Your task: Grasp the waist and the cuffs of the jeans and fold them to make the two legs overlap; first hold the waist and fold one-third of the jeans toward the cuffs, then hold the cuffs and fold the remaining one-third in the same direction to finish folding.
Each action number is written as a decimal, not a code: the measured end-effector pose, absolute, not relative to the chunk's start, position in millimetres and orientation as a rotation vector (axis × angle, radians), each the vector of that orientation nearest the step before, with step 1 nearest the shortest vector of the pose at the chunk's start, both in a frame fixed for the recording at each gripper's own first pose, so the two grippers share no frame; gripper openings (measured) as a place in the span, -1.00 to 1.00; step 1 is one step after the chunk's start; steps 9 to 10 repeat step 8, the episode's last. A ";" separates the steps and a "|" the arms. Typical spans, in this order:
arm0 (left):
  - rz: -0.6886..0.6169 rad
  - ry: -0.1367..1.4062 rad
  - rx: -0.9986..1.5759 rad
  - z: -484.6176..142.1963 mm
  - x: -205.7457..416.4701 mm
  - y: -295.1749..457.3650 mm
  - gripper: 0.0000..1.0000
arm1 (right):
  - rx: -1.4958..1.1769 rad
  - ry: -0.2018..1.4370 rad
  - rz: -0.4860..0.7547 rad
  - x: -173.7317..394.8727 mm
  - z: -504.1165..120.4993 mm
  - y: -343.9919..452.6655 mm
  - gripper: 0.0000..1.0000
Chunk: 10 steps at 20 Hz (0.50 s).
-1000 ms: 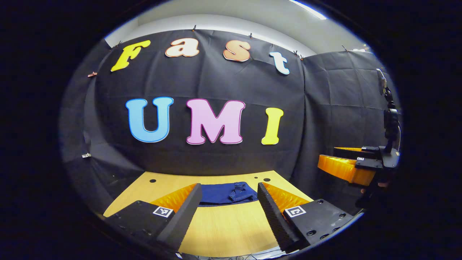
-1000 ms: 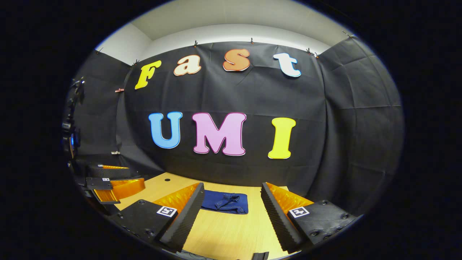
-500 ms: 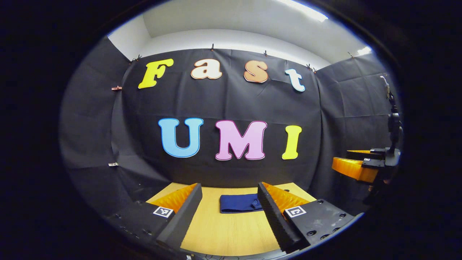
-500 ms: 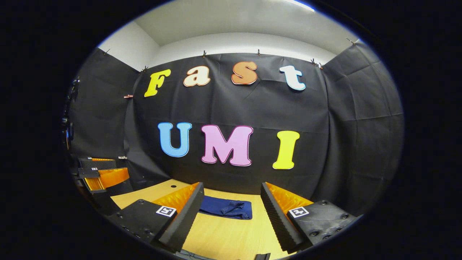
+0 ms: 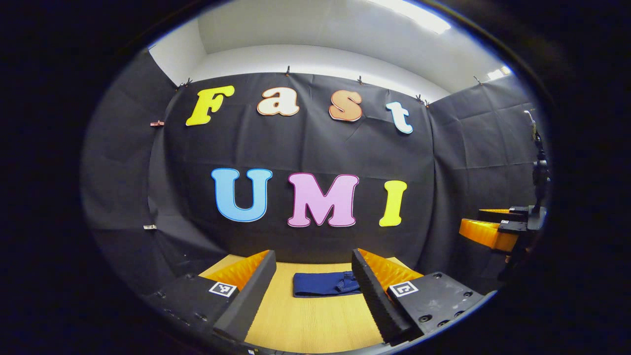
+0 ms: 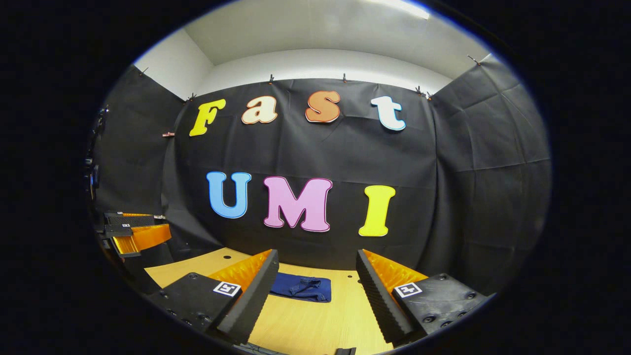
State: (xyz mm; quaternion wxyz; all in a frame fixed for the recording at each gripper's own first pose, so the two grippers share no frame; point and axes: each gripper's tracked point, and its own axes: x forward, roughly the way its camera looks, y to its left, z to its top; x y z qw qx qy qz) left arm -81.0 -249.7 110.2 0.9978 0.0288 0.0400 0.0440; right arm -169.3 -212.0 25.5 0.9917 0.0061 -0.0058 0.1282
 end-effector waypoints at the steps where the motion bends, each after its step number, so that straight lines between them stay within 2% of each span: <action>1: 0.082 0.072 0.062 112.5 -80.7 -253.0 0.94 | 0.016 -0.014 0.256 -169.4 28.2 -213.5 0.93; 10: 0.066 0.058 0.047 117.2 -77.2 -263.3 0.93 | 0.006 -0.028 0.252 -171.3 36.3 -223.3 0.87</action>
